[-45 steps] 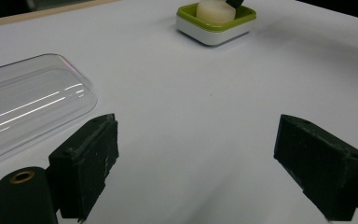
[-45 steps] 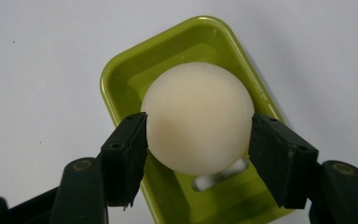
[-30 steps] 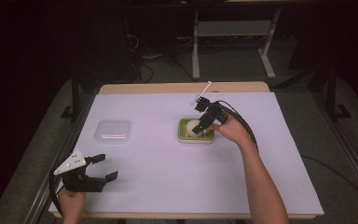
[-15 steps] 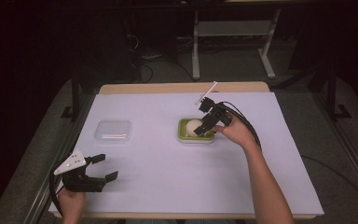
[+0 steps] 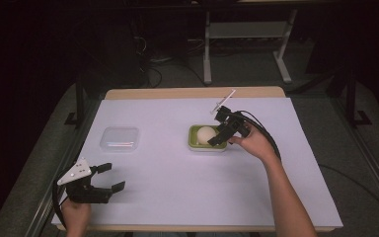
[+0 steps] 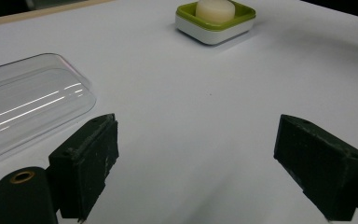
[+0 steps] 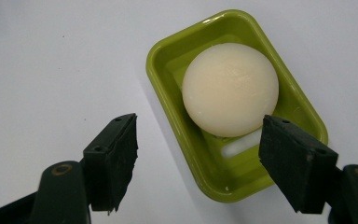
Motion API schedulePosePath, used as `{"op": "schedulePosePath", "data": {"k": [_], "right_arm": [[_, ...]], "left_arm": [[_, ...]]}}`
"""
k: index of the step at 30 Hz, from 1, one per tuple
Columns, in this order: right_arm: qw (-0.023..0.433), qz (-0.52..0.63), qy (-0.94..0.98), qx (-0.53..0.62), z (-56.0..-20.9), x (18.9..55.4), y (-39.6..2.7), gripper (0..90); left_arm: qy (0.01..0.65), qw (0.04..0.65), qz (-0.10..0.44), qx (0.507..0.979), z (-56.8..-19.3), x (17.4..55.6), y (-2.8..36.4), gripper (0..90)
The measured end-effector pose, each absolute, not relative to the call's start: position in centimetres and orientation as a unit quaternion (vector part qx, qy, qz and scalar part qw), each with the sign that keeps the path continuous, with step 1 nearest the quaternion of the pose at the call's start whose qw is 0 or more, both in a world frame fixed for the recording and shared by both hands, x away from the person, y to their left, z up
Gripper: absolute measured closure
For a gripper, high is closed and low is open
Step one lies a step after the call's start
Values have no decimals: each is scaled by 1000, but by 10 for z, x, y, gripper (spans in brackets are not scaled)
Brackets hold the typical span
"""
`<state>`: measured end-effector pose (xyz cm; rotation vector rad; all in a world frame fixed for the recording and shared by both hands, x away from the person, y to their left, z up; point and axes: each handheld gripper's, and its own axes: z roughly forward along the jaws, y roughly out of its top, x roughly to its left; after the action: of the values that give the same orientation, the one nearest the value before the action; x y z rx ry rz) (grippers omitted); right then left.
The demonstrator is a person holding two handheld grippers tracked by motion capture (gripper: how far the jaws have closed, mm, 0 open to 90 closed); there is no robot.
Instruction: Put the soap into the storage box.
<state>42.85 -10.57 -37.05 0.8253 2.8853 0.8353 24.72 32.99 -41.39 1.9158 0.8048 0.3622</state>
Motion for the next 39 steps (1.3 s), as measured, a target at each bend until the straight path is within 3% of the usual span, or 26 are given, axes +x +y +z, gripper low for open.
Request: {"op": "schedulePosePath", "data": {"k": [39], "right_arm": [[24, 299, 918, 261, -374, 374, -147, 274]], "left_arm": [[333, 491, 150, 791, -414, 247, 330, 131]]}}
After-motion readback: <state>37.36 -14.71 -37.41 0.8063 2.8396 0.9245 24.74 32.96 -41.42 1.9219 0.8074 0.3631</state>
